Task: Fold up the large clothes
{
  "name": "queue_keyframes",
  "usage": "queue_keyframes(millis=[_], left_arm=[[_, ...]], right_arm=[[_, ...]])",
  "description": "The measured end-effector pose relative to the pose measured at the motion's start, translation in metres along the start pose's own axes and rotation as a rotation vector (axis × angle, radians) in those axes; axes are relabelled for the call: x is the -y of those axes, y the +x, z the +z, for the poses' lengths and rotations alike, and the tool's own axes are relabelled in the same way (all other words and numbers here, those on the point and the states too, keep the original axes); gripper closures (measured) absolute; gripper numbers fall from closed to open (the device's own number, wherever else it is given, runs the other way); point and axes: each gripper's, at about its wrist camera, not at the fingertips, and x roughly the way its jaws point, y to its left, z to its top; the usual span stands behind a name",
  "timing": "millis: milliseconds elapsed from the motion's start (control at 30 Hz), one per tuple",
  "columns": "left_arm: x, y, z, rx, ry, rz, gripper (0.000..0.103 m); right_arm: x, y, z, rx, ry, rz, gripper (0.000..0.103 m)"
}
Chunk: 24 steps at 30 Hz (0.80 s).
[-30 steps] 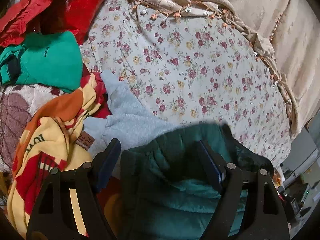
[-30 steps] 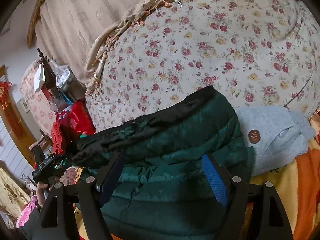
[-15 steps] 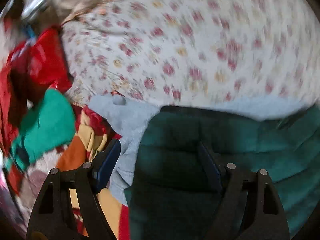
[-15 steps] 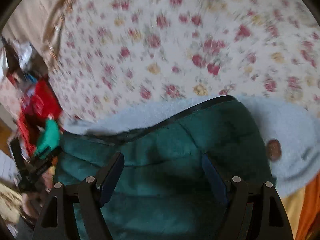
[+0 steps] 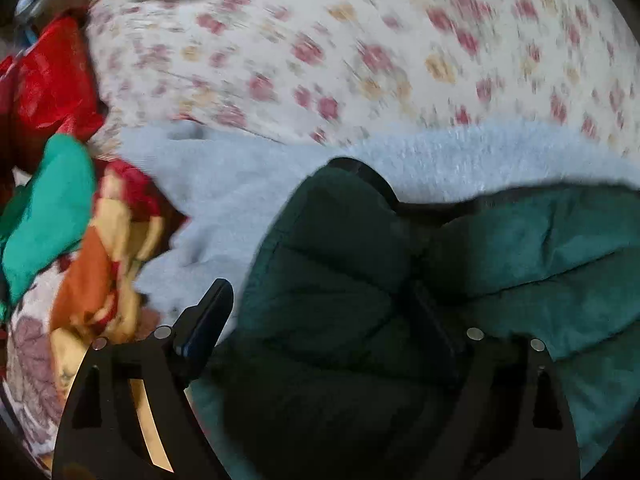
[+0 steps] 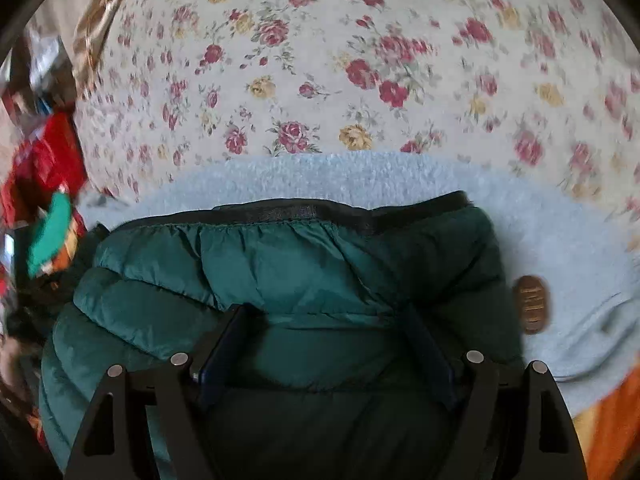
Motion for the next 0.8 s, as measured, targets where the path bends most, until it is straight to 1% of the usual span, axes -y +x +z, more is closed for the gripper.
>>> queue_keyframes(millis=[33,67,100,133,167,200,233,267,300,333,400,433,467,500,533,600,633,667,700,733,767,800], left_arm=[[-0.011,-0.017,0.001,0.03,-0.052,-0.058,0.015],[-0.024,-0.034,-0.003,0.066,-0.094,-0.112,0.015],[-0.04,-0.051,-0.009,0.107,-0.128,-0.166,0.015],[-0.054,-0.062,-0.017,0.135,-0.15,-0.202,0.015],[-0.062,-0.067,-0.023,0.147,-0.164,-0.218,0.015],[-0.076,-0.069,-0.037,0.157,-0.2,-0.246,0.014],[-0.086,-0.063,-0.047,0.142,-0.232,-0.275,0.013],[-0.087,-0.057,-0.053,0.116,-0.251,-0.295,0.013],[-0.09,-0.041,-0.062,0.067,-0.273,-0.328,0.013],[-0.09,-0.027,-0.068,0.024,-0.29,-0.363,0.012],[-0.086,-0.017,-0.075,-0.015,-0.317,-0.431,0.011],[-0.089,-0.011,-0.072,-0.024,-0.336,-0.457,0.007],[-0.088,-0.012,-0.072,-0.029,-0.349,-0.47,0.004],[-0.09,-0.007,-0.07,-0.039,-0.365,-0.491,0.002],[-0.089,0.001,-0.069,-0.06,-0.371,-0.516,0.0],[-0.092,0.016,-0.069,-0.108,-0.394,-0.591,0.0],[-0.094,0.02,-0.07,-0.117,-0.405,-0.618,0.0],[-0.096,0.023,-0.068,-0.118,-0.408,-0.635,0.0],[-0.094,0.022,-0.067,-0.107,-0.396,-0.634,0.0],[-0.091,0.02,-0.065,-0.097,-0.378,-0.626,0.002],[-0.088,0.016,-0.062,-0.078,-0.35,-0.612,0.012],[-0.084,0.008,-0.06,-0.04,-0.314,-0.602,0.02]], right_arm=[[-0.003,-0.011,0.002,0.0,0.006,-0.014,0.025],[-0.008,-0.031,0.003,0.028,0.019,0.007,0.025],[-0.014,-0.056,0.0,0.082,0.02,0.039,0.025],[-0.019,-0.074,-0.005,0.12,0.015,0.055,0.024],[-0.027,-0.095,-0.015,0.16,0.009,0.075,0.019],[-0.033,-0.109,-0.027,0.177,0.002,0.095,0.015],[-0.04,-0.114,-0.036,0.181,-0.005,0.113,0.01],[-0.044,-0.118,-0.048,0.186,-0.015,0.135,0.01],[-0.047,-0.115,-0.057,0.184,-0.021,0.146,0.01],[-0.048,-0.104,-0.066,0.162,-0.02,0.149,0.01],[-0.04,-0.067,-0.081,0.053,0.029,0.115,0.009],[-0.037,-0.058,-0.088,0.04,0.043,0.107,0.009],[-0.037,-0.054,-0.094,0.074,0.035,0.105,0.006],[-0.042,-0.054,-0.095,0.092,-0.001,0.087,0.003],[-0.045,-0.052,-0.095,0.086,-0.028,0.074,0.0],[-0.05,-0.051,-0.094,0.084,-0.052,0.046,0.0],[-0.051,-0.05,-0.095,0.083,-0.046,0.045,0.0],[-0.05,-0.05,-0.095,0.081,-0.039,0.045,0.0],[-0.05,-0.05,-0.095,0.08,-0.039,0.045,0.0],[-0.05,-0.049,-0.094,0.079,-0.041,0.045,0.0],[-0.049,-0.049,-0.095,0.079,-0.043,0.046,0.0],[-0.048,-0.05,-0.096,0.08,-0.043,0.048,0.0]])
